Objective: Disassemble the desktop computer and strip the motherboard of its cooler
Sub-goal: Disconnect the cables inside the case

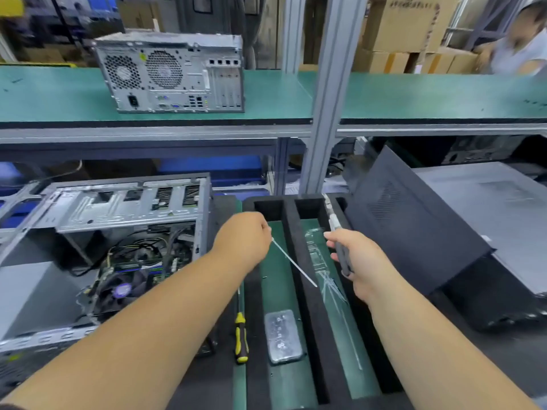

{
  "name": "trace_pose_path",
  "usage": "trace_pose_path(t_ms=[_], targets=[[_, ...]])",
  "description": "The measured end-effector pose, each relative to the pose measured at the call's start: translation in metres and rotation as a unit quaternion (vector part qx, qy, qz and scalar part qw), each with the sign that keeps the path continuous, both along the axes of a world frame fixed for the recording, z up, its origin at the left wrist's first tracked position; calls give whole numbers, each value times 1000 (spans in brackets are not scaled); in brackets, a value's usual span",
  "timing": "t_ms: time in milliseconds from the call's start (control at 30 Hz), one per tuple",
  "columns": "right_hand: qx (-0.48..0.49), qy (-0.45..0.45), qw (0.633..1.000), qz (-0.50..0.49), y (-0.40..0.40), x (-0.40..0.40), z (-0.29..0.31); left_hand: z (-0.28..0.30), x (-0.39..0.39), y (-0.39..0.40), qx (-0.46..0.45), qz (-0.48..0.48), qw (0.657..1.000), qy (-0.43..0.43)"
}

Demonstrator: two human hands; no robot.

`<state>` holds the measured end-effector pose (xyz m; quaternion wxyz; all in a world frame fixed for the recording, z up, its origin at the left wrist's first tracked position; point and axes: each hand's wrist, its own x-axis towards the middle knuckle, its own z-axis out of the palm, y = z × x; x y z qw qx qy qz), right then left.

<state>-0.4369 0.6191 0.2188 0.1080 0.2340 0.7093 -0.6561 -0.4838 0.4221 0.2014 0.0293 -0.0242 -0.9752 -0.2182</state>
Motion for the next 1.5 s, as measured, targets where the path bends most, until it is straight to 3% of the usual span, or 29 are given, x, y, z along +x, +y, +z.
trace_pose_path(t_ms=[67, 133, 267, 333, 533, 633, 733, 900, 1033, 1133, 1233, 1500], targets=[[-5, -6, 1000, -1, 16, 3, -6, -17, -6, 23, 53, 2, 997, -60], [2, -3, 1000, -11, 30, 6, -11, -28, -11, 47, 175, 22, 975, -131], [4, 28, 999, -34, 46, 10, -15, -49, -13, 86, 421, -7, 864, -277], [0, 38, 999, -29, 49, 10, -19, -56, -10, 91, 451, -48, 831, -322], [-57, 37, 995, 75, 22, 3, -28, -40, 8, 78, 520, -53, 792, -315], [-111, 59, 988, 92, -7, -1, -21, -17, 21, 56, 502, -52, 822, -264], [-59, 76, 989, 115, -42, -1, 3, 6, 33, 15, 476, 7, 862, -174], [-2, 129, 960, 247, -125, 15, 47, 44, 64, -84, 452, 88, 886, -52], [20, 156, 939, 305, -204, 23, 45, 57, 110, -187, 417, 185, 889, 45], [37, 146, 929, 338, -260, 34, 37, 58, 155, -263, 363, 225, 902, 56], [37, 151, 921, 358, -309, 49, 31, 51, 200, -330, 369, 249, 894, 51], [2, 253, 874, 414, -417, 107, 19, 10, 298, -433, 343, 280, 895, 51]])
